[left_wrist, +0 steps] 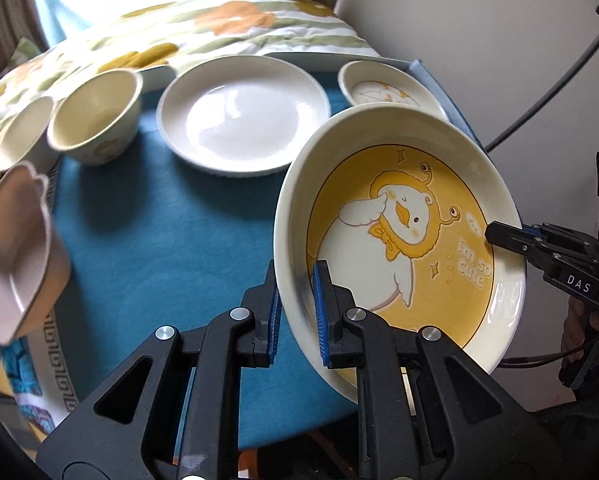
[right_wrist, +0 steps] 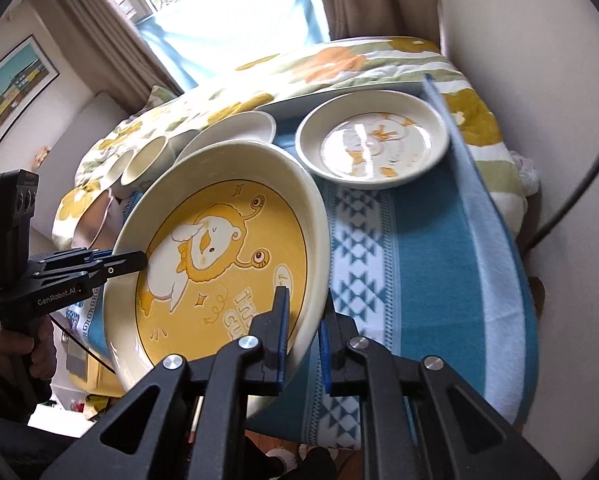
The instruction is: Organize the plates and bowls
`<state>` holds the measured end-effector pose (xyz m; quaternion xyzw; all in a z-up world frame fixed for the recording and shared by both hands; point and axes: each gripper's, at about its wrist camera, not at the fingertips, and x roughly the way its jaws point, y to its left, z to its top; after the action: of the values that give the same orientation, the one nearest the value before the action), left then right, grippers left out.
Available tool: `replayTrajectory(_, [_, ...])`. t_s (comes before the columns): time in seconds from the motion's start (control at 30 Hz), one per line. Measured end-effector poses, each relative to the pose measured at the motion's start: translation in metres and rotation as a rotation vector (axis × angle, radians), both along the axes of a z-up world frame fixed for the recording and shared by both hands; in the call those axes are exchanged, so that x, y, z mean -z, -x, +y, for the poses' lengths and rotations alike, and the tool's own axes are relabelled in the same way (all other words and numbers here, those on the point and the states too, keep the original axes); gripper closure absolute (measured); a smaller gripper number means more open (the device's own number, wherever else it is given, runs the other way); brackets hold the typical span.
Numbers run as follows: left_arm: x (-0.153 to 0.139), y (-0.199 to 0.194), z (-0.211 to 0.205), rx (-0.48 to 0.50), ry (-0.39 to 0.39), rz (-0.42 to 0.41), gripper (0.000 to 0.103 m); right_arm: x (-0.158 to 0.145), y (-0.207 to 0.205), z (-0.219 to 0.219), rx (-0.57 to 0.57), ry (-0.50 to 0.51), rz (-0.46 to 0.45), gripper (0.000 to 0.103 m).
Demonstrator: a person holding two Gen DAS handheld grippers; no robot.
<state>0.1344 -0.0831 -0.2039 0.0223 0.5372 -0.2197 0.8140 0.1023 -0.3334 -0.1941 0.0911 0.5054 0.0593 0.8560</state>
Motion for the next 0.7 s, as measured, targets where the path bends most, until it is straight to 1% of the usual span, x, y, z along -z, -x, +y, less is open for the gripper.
replayTrajectory(0.17, [0.004, 0.011, 0.066, -0.141, -0.022, 0.003, 0.091, 0.02, -0.02, 0.052, -0.139, -0.035, 0.039, 0.091])
replayTrajectory(0.27, [0.016, 0.015, 0.1, -0.195, -0.035, 0.016, 0.091, 0.035, -0.032, 0.082, -0.204, -0.047, 0.061, 0.091])
replayTrajectory(0.37, [0.03, 0.015, 0.131, -0.245, -0.027, 0.035, 0.091, 0.049, -0.04, 0.11, -0.256, -0.04, 0.081, 0.091])
replayTrajectory(0.57, [0.047, 0.015, 0.166, -0.301, -0.005, 0.044, 0.091, 0.069, -0.047, 0.142, -0.299, -0.039, 0.106, 0.091])
replayTrajectory(0.7, [0.056, 0.014, 0.167, -0.307, 0.004, 0.045, 0.091, 0.077, -0.046, 0.148, -0.297, -0.038, 0.114, 0.091])
